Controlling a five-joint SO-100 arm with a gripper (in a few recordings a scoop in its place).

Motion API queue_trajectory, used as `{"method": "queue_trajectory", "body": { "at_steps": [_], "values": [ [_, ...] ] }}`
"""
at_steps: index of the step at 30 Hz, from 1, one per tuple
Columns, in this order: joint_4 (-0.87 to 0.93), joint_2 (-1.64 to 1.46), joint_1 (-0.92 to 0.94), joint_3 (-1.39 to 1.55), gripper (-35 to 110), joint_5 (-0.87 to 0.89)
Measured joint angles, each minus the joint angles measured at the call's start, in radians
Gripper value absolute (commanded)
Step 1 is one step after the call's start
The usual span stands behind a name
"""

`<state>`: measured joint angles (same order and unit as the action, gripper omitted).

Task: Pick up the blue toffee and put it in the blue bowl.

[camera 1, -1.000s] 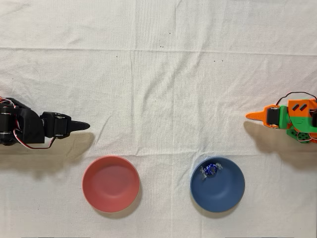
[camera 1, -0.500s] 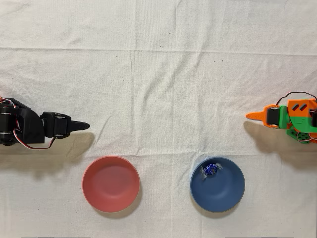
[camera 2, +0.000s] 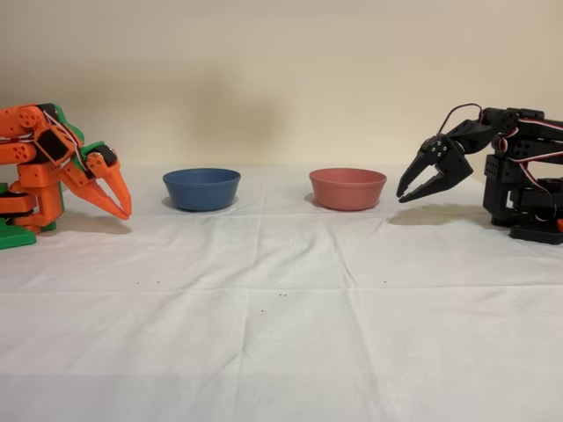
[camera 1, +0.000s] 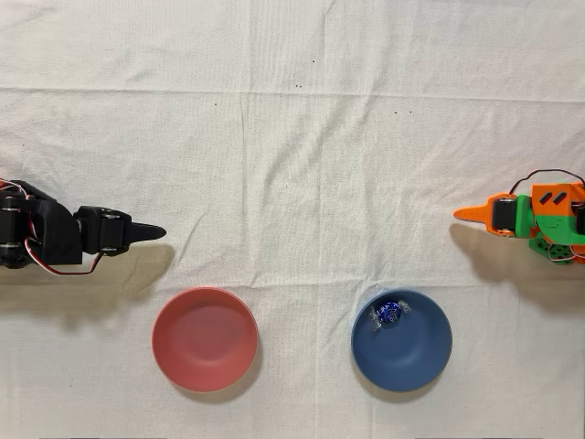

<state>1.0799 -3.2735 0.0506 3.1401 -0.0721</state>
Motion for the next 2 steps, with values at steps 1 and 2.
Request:
{"method": "queue_trajectory", "body": {
  "at_steps": [1,2],
  "values": [
    [0.000,0.000,0.000,0.000,0,0.000],
    [0.000,0.000,0.000,0.000,0,0.000]
  ]
}}
